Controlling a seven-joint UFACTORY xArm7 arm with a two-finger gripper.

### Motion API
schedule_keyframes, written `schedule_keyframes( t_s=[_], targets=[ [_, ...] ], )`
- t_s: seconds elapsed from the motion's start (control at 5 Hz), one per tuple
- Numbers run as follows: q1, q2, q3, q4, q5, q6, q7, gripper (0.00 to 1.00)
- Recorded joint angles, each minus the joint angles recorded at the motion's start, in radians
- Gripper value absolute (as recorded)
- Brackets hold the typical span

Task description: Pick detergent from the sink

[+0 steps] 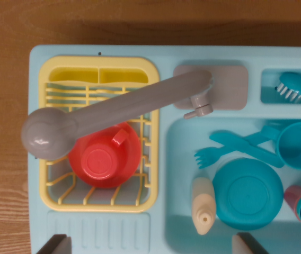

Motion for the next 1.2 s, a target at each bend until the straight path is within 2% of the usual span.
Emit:
schedule_keyframes(
  t_s=[0.2, 0.4, 0.6, 0.8, 1.0, 1.2],
  targets=[
    [0.0000, 0.000, 0.000, 0.000, 0.0000, 0.000, 0.000, 0.00],
    [-0.0014, 0.001, -0.002, -0.018, 0.0006, -0.019, -0.006, 0.00],
    [-0.0014, 0.001, -0.002, -0.018, 0.0006, -0.019, -0.006, 0.00],
    [-0.0032, 0.002, -0.004, -0.041, 0.0013, -0.042, -0.014, 0.00],
    [-0.0032, 0.002, -0.004, -0.041, 0.0013, -0.042, -0.014, 0.00],
    [-0.0055, 0.004, -0.007, -0.069, 0.0023, -0.072, -0.024, 0.00]
  ],
)
